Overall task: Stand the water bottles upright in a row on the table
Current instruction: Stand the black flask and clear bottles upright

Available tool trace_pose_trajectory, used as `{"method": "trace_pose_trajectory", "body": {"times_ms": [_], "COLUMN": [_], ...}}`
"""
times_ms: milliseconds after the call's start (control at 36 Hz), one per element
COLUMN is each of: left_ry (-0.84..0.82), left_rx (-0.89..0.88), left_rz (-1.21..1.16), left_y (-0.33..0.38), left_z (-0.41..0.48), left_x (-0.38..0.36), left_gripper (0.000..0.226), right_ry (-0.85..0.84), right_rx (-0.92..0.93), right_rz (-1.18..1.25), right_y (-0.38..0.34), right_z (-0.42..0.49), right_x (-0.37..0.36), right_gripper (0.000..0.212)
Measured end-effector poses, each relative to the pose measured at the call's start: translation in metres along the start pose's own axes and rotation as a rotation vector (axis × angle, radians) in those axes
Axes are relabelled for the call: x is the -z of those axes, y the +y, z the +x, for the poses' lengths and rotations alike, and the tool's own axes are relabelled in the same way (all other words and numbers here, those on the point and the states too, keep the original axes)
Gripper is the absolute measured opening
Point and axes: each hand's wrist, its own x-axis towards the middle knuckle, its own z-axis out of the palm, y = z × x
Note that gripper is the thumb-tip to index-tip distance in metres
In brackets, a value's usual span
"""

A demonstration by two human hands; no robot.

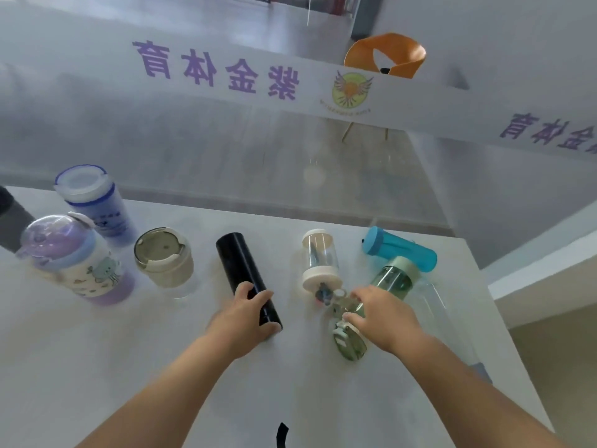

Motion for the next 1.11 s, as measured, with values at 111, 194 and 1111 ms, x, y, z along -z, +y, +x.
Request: {"method": "trace_pose_trajectory", "body": {"times_ms": [111,194,1111], "left_ry": [-0.028,-0.036,0.354], "left_rx": [0.082,0.089,0.008], "left_rz": [0.008,0.007,-0.047], "left_y": [0.005,0.008,0.005], "left_z": [0.008,0.013,0.057], "left_x": [-0.016,-0.024,0.037], "left_gripper": [0.071,0.071,0.032], "right_ry": [-0.003,0.011,-0.074], "right_rx": [0.038,0.069,-0.242], "right_rz": [0.005,0.005,0.216], "right_y": [0.006,0.006,-0.030], "right_z": [0.022,0.040,0.115], "right_x": [0.002,-0.002,-0.025], "right_gripper": [0.043,0.045,0.075]}}
